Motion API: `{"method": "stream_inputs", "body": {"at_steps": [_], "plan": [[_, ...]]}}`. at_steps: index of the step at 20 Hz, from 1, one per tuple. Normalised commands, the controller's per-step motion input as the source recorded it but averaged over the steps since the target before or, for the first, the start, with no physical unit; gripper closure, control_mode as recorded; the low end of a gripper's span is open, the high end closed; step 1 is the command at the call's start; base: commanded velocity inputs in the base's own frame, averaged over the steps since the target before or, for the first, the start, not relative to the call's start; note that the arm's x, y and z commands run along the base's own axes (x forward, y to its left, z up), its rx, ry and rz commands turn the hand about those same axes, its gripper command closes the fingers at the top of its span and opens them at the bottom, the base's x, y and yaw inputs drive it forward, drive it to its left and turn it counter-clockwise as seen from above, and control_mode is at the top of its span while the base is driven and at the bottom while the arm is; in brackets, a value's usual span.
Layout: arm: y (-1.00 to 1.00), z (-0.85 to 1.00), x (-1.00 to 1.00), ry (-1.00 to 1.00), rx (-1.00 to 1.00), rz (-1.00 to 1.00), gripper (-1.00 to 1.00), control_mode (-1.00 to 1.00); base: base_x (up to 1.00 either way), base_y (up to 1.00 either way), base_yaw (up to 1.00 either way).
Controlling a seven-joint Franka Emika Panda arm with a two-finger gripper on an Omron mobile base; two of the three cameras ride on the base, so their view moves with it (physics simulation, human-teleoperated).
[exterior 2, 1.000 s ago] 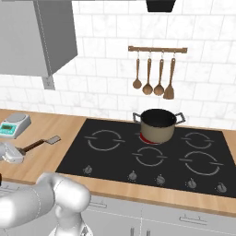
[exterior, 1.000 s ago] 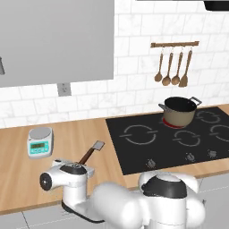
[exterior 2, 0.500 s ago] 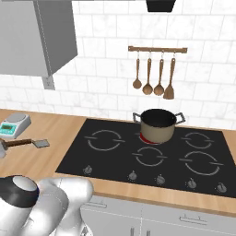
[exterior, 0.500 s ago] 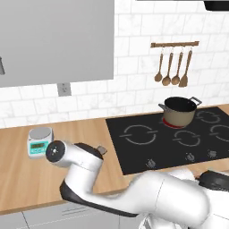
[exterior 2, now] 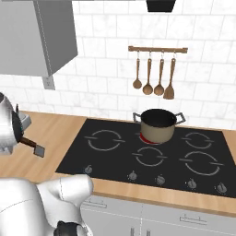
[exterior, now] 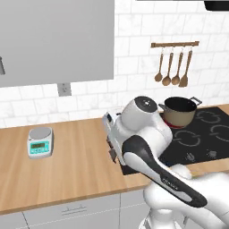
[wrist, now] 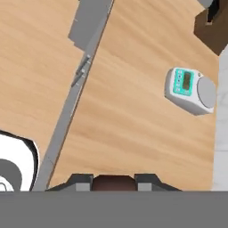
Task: Put the lemon and garlic in the pot. Retrieve the spatula and lightly stir the vegetables in the pot.
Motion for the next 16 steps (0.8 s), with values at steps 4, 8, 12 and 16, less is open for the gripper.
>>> {"method": "stream_inputs", "body": {"at_steps": [4, 8, 12, 16], "plan": [[-0.68, 1.00, 0.00, 0.36, 0.61, -0.47, 1.00, -1.00, 0.00, 0.00, 0.00], [-0.55, 0.79, 0.00, 0.30, 0.38, -0.61, 1.00, -1.00, 0.00, 0.00, 0.00], [-0.46, 0.39, 0.00, 0.24, 0.19, -0.70, 1.00, -1.00, 0.00, 0.00, 0.00], [-0.56, 0.09, 0.02, 0.23, 0.11, -0.69, 1.00, -1.00, 0.00, 0.00, 0.00]]}}
